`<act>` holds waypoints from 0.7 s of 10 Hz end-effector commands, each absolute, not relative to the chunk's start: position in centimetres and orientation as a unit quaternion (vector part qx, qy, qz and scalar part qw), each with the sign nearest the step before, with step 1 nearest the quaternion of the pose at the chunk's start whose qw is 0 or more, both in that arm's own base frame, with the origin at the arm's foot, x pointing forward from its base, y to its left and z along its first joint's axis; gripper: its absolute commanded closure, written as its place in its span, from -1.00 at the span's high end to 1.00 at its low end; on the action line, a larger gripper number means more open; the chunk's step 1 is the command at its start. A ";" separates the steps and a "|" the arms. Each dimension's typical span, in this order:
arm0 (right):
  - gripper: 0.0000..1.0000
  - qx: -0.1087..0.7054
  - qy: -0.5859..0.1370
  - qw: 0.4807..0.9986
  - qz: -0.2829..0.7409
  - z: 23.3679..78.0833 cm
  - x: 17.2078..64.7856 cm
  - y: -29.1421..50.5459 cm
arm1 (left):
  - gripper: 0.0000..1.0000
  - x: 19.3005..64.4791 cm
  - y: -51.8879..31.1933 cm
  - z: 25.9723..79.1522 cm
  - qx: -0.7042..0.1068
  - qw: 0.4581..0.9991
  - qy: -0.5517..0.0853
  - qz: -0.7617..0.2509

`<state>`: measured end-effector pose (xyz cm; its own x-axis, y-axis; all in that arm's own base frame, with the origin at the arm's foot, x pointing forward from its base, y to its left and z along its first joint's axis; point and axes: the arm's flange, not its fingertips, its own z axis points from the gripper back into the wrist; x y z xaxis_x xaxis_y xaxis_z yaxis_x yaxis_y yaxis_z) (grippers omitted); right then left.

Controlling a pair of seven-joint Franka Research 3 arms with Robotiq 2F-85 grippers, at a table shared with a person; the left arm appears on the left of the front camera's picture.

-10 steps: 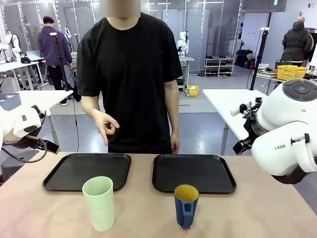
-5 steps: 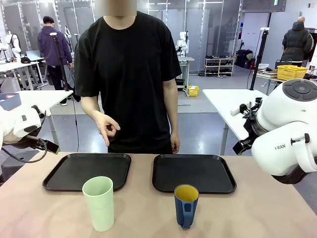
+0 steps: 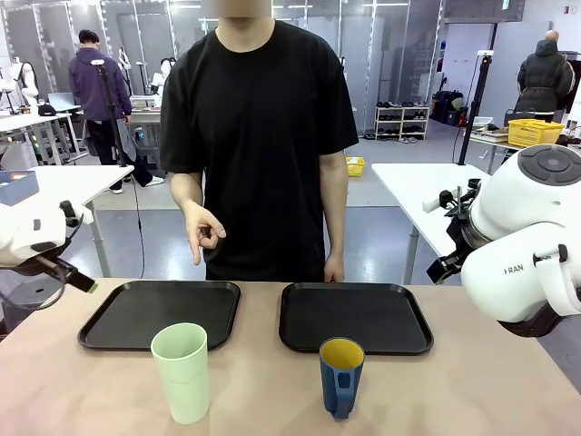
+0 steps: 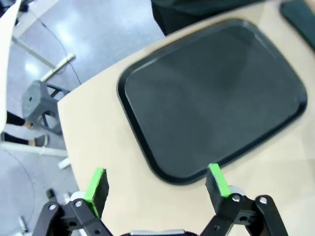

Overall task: Sort and store the cups by type.
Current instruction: Pick up the Reusable plastic cup.

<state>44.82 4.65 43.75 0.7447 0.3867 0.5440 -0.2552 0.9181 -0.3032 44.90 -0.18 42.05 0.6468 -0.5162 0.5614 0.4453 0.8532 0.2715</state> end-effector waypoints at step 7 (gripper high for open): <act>1.00 -0.107 -0.312 0.927 0.178 43.6 44.8 4.6 | 1.00 42.6 2.0 41.2 0.076 0.833 -0.201 -0.510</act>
<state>44.82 4.64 43.74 0.7449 0.3865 0.5438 -0.2552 0.9182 -0.3030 42.20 1.81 41.19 0.3721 -0.9022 0.2180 0.8479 0.4259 0.3156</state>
